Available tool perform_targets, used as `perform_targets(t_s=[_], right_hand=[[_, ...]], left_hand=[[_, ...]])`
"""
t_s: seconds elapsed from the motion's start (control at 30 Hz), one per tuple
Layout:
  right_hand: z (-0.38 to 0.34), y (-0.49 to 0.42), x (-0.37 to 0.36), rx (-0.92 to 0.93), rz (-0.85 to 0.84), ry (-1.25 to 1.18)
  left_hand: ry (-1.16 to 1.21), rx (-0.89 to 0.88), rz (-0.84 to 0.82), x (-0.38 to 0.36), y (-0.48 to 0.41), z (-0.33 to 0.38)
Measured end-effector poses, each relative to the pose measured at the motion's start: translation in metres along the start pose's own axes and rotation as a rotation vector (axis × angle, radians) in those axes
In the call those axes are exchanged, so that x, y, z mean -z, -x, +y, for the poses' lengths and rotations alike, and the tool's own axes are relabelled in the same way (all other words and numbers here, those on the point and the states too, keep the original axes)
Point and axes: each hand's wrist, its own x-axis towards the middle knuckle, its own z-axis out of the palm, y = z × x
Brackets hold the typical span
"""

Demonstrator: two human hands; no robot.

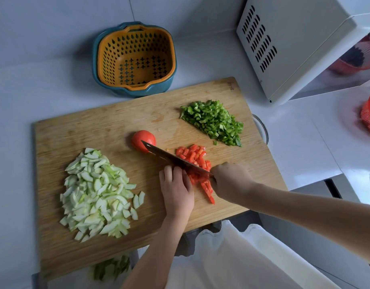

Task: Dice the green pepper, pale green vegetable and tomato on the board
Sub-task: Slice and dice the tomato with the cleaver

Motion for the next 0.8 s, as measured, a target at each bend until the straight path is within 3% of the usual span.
perform_targets(t_s=[0.23,0.47,0.6,0.8], right_hand=[[0.009,0.008,0.004,-0.044,0.068,-0.161],[0.012,0.034,0.018,-0.039,-0.039,0.05],[0.01,0.021,0.014,-0.04,-0.072,0.012],[-0.009,-0.005,-0.002,-0.029,0.013,-0.135]], left_hand=[[0.135,0.065,0.049,0.002,0.001,0.002],[0.006,0.023,0.008,0.0,0.004,0.0],[-0.025,0.001,-0.003,0.001,0.004,0.0],[0.01,0.007,0.006,0.002,0.002,0.002]])
